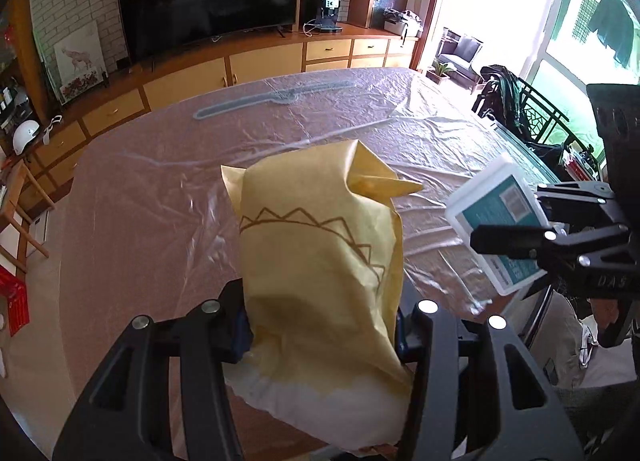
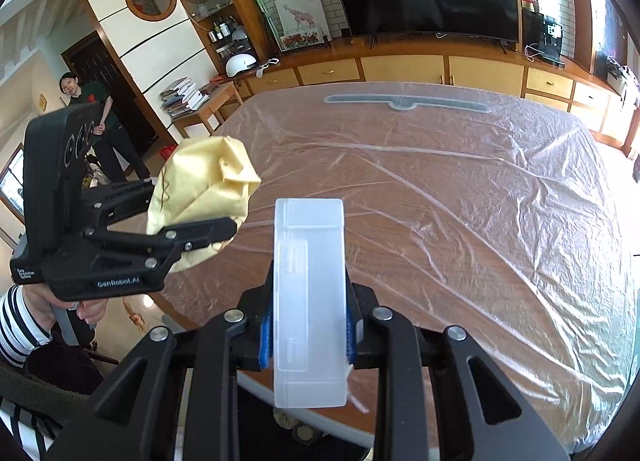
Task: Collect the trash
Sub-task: 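Carry the white plastic box and cream bag with both tools over the black bin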
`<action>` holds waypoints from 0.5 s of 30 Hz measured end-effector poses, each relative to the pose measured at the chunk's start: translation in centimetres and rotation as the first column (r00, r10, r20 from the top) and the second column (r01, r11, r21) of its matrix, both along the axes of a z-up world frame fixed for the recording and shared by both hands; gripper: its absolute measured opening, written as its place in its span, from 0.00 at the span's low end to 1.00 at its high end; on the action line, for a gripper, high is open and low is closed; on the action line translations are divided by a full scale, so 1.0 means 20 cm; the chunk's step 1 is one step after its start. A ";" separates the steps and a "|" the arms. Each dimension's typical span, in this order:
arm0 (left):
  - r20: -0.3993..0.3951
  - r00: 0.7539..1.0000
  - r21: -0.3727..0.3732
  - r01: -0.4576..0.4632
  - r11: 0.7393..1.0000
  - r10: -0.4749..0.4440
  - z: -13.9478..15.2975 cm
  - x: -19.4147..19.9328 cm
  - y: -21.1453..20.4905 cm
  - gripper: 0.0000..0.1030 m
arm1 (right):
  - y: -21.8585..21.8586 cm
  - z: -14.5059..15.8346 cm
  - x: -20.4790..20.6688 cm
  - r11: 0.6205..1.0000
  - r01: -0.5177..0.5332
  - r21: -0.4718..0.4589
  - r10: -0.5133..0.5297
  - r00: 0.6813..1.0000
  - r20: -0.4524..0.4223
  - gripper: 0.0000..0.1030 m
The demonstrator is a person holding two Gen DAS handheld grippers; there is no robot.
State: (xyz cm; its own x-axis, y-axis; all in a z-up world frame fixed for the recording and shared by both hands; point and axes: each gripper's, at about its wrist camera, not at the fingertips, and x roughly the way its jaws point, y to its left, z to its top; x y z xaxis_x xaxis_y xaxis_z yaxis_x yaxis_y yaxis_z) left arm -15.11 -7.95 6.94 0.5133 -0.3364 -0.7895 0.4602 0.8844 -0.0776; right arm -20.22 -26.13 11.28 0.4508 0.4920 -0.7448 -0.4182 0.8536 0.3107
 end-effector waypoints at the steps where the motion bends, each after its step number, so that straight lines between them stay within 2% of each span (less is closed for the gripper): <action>1: -0.001 1.000 -0.002 0.003 1.000 -0.003 0.00 -0.02 0.01 0.50 | 0.00 0.01 -0.02 1.000 -0.002 -0.002 0.002 1.000 0.003 0.25; 15: -0.006 0.997 0.006 0.081 0.997 -0.081 -0.02 -0.34 0.01 0.50 | -0.02 0.05 -0.28 1.000 -0.023 -0.003 0.023 1.000 -0.001 0.25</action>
